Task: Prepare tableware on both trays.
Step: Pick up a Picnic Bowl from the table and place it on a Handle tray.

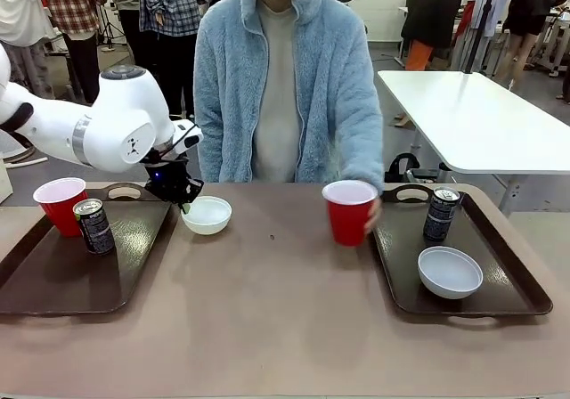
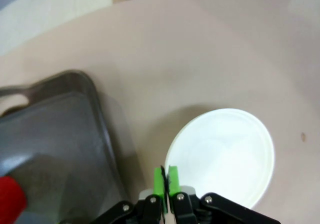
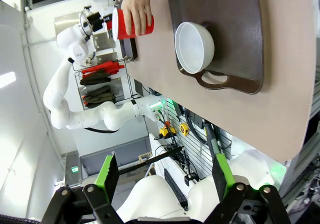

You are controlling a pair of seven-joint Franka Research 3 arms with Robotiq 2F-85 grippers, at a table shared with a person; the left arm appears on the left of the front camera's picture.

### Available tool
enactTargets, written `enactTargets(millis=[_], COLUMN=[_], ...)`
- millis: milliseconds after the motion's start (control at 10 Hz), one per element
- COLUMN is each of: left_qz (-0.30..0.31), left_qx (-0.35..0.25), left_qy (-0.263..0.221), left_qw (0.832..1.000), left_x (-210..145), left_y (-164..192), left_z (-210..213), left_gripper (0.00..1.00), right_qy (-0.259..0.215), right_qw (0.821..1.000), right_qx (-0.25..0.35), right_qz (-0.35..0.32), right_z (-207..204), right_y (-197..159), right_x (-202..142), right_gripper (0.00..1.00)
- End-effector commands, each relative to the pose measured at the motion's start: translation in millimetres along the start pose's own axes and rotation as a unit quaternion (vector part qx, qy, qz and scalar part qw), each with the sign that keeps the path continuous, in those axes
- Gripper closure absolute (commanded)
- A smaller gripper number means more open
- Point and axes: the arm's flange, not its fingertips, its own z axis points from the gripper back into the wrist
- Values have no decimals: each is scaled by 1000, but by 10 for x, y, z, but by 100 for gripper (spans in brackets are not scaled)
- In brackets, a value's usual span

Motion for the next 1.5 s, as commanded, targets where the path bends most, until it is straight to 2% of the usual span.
enactTargets(millis=[0, 300, 400, 600, 1000, 1200, 1300, 1400], left_qz=[10, -12, -14, -8, 18, 23, 6, 33], left_qx=[18, 22, 5, -9, -20, -15, -16, -8], left_qy=[8, 24, 37, 59, 63, 64, 44, 78], left_qw=[1000, 999, 999, 998, 998, 998, 999, 996], left_x=[-184, -655, -804, -1068, -1321, -1413, -1434, -1340], left_y=[32, 291, 382, 583, 1150, 1242, 1196, 1249], left_z=[708, 1576, 1740, 1828, 1736, 1665, 1683, 1696], left_gripper=[100, 100, 100, 100, 100, 100, 100, 100], right_qy=[-1, -1, -1, -1, -1, -1, -1, -1], right_qw=[1000, 1000, 1000, 1000, 1000, 1000, 1000, 1000], right_qx=[0, 0, 0, 0, 0, 0, 0, 0], right_qz=[-6, -6, -6, -6, -6, -6, -6, -6], right_z=[-17, -17, -17, -17, -17, -17, -17, -17], right_y=[27, 27, 27, 27, 27, 27, 27, 27], right_x=[-23, -23, -23, -23, -23, -23, -23, -23], right_gripper=[3, 3, 3, 3, 3, 3, 3, 3])
